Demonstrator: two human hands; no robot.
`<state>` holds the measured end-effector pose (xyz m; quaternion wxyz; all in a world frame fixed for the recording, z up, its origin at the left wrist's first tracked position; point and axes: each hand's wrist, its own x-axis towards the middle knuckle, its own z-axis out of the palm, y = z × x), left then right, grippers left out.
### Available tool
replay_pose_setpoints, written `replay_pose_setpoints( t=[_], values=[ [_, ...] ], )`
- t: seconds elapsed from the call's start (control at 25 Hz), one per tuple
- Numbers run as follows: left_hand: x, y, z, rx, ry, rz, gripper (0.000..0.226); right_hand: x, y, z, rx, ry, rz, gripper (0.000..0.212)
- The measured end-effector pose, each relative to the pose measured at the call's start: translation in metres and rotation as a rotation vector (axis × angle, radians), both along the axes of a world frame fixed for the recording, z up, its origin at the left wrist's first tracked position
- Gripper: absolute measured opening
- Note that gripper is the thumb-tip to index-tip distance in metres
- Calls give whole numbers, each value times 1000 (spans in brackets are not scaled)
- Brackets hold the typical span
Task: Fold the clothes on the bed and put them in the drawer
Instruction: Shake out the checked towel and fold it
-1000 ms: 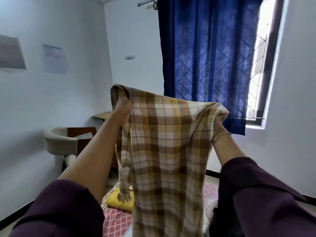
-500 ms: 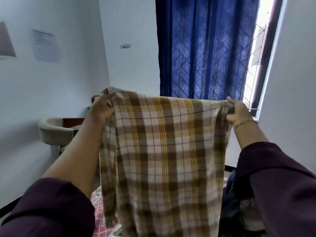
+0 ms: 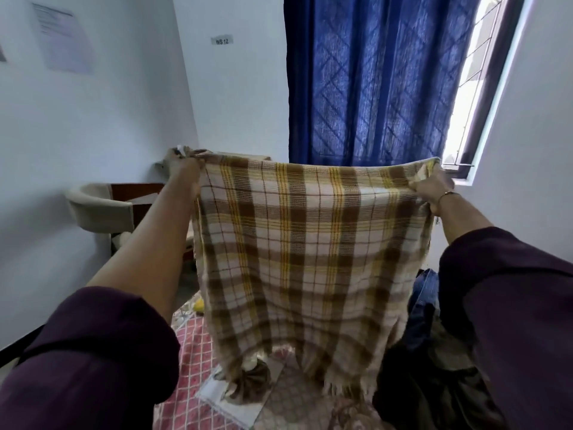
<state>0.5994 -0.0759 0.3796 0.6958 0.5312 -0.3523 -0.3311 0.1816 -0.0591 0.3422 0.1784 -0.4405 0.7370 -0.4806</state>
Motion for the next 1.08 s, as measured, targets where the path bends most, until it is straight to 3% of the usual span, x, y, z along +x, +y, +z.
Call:
replay_pose_setpoints(
  t=[0.12,0.24,0.32,0.44,0.56,0.72,0.84,0.96,1.08],
  values=[
    [6,-5,-13,104,-625,150,41,-3,0,-5,5,83,-80,59],
    [9,-15,-23,218,-813,174,34,-14,-3,-11,51,76,-151,55],
    [7,-19,-27,239,-726,117,35,-18,-3,-13,56,-3,-193,61],
    [11,-23,-32,195,-253,-21,35,-23,-2,-19,12,-238,-200,67],
    [25,-26,-34,148,157,-33,36,-35,-1,-22,-100,-584,-96,50],
    [37,-24,-31,40,353,-130,46,-52,-10,-18,-245,-772,-2,20],
    [33,-22,-27,31,256,-256,60,-38,-8,-5,-326,-727,66,31],
    [26,-26,-30,121,-23,-343,88,-25,-7,-2,-273,-580,170,72],
    [20,-29,-31,189,-233,-285,103,-23,-10,-3,-258,-507,197,88]
  ],
)
